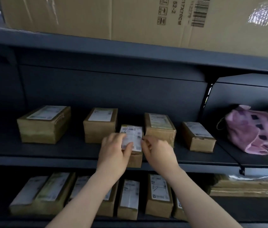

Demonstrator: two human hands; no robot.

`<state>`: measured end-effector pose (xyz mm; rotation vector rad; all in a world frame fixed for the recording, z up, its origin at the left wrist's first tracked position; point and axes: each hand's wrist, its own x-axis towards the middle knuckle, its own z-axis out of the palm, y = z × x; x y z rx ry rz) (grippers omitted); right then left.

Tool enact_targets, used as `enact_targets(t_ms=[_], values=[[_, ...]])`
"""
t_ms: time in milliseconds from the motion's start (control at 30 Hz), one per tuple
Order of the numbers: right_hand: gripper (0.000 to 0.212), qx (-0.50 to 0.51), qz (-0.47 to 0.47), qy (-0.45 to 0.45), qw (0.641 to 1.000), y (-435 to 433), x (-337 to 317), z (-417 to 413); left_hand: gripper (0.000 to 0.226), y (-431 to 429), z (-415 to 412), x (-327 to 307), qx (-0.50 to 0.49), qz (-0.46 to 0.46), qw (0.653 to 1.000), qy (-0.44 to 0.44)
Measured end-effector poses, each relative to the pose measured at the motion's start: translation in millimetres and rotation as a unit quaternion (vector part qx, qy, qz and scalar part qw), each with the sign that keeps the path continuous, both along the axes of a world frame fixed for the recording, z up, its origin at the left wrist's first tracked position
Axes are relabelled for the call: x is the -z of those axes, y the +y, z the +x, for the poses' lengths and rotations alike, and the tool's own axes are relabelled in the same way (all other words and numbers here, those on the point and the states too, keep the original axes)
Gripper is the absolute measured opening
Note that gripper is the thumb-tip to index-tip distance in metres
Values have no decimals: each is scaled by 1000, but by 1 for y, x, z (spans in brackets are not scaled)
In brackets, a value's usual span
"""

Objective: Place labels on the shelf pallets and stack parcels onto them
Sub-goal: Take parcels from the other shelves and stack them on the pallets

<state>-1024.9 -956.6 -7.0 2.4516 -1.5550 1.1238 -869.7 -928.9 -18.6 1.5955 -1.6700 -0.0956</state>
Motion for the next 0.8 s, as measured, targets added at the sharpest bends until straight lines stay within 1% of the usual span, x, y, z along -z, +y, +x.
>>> enact_targets(t_ms=[67,100,133,167,200,233,267,300,367,433,500,567,600,633,700,767,800], values=[[27,-10,22,-18,1000,3,3,0,66,0,1,7,-53,108,992,43],[27,-17,25,-25,999,4,4,0,75,0,2,12,-48,142,986,75],[27,-26,28,-27,999,5,4,-1,79,0,2,16,-28,152,981,117],[27,-33,26,-24,999,5,6,-2,74,1,0,18,-6,147,976,162],[27,-37,24,-18,999,6,7,-2,62,4,-3,19,12,135,970,201],[27,-39,19,-15,999,7,8,-4,50,7,-6,18,25,119,966,229],[26,-43,15,-15,999,8,8,-6,44,10,-9,18,34,102,961,253],[25,-51,10,-18,998,9,9,-9,45,13,-12,17,40,86,957,276],[24,-72,0,-21,997,10,7,-18,52,19,-17,14,38,59,943,324],[26,-70,-33,-14,997,7,2,-32,57,24,-25,9,35,33,932,359],[27,-21,-88,-19,996,-4,-4,-55,57,28,-35,3,49,10,927,372],[28,58,-114,-27,991,-20,-12,-85,56,27,-44,-3,65,-7,925,375],[31,105,-99,-15,989,-29,-14,-101,55,25,-47,-4,71,-11,923,378],[35,151,-61,7,987,-37,-15,-116,56,24,-50,-5,76,-13,922,379],[47,220,50,69,972,-50,-14,-138,57,23,-57,-5,85,-14,921,380],[53,240,156,119,951,-54,-12,-149,57,24,-64,-5,89,-14,920,382],[51,239,181,126,946,-55,-10,-151,57,25,-67,-5,89,-12,920,383]])
